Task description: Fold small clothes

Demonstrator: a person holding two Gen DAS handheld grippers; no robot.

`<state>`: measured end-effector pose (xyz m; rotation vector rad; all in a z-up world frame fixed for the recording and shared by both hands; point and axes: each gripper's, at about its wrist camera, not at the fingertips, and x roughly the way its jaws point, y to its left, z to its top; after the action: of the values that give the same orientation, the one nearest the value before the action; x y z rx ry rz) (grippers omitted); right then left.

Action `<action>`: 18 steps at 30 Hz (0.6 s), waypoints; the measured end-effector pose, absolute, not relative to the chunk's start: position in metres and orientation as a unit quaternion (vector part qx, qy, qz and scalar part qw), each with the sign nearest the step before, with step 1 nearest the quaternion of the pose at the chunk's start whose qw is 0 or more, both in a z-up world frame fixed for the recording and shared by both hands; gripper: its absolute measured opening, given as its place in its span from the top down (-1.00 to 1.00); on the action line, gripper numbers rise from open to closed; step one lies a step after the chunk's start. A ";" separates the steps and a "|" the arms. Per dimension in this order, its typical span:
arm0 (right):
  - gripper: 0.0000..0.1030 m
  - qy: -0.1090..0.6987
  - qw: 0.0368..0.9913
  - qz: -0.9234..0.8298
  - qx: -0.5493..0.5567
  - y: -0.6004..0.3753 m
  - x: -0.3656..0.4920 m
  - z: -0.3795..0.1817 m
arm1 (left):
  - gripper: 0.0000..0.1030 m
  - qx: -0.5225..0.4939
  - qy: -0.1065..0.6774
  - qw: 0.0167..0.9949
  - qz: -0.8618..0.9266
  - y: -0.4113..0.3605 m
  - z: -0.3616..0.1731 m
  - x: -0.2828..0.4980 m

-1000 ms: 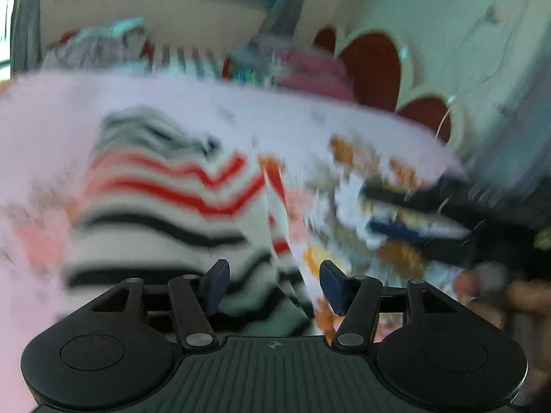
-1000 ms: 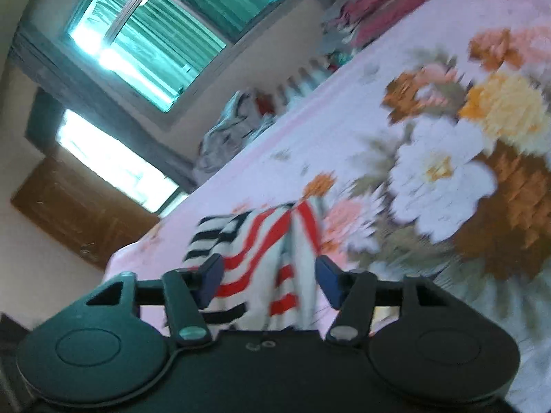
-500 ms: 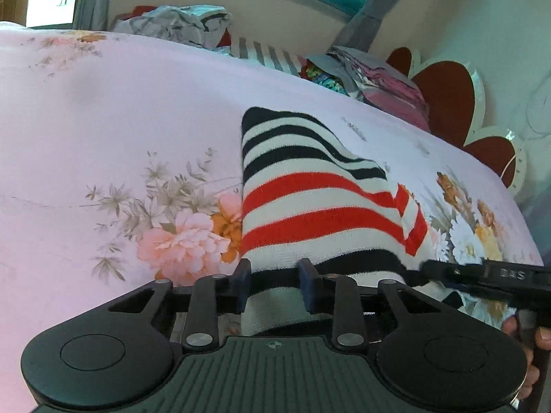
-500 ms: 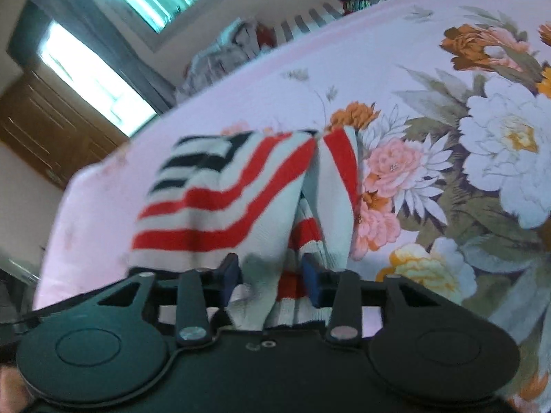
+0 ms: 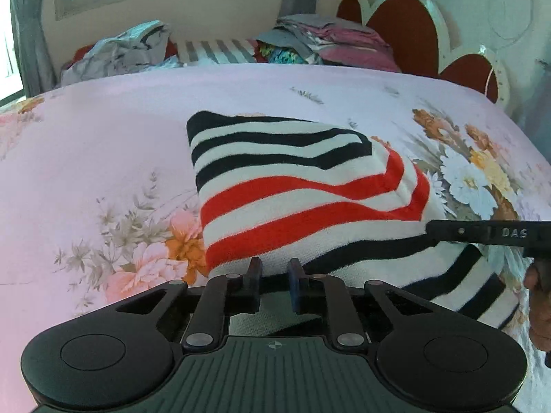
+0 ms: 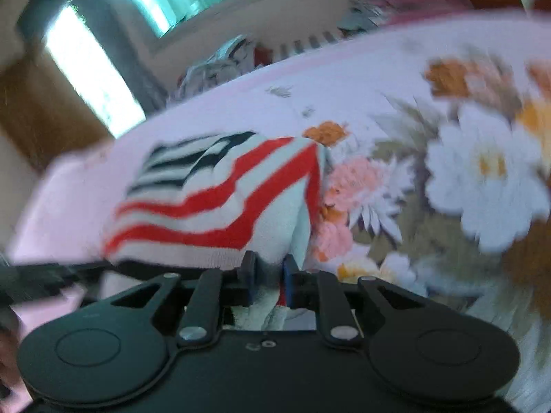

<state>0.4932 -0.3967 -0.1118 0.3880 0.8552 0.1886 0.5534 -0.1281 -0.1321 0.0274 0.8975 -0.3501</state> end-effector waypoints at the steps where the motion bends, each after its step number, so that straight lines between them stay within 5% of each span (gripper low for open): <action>1: 0.69 0.411 0.889 0.091 0.178 -0.395 0.492 -0.111 | 0.69 0.010 0.433 0.886 -0.168 -0.127 -0.132 0.553; 6: 0.51 0.430 0.881 0.090 0.178 -0.394 0.490 -0.100 | 0.69 0.017 0.432 0.887 -0.163 -0.126 -0.128 0.550; 13: 0.51 0.452 0.869 0.119 0.161 -0.382 0.466 -0.073 | 0.69 -0.013 0.415 0.891 -0.181 -0.113 -0.119 0.510; 18: 0.79 0.462 0.868 0.107 0.150 -0.380 0.452 -0.086 | 0.69 -0.025 0.425 0.888 -0.174 -0.100 -0.126 0.504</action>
<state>0.4523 -0.3800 -0.0858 0.3135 0.9663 0.2244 0.5036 -0.0998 -0.1260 -0.0523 0.8828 -0.3609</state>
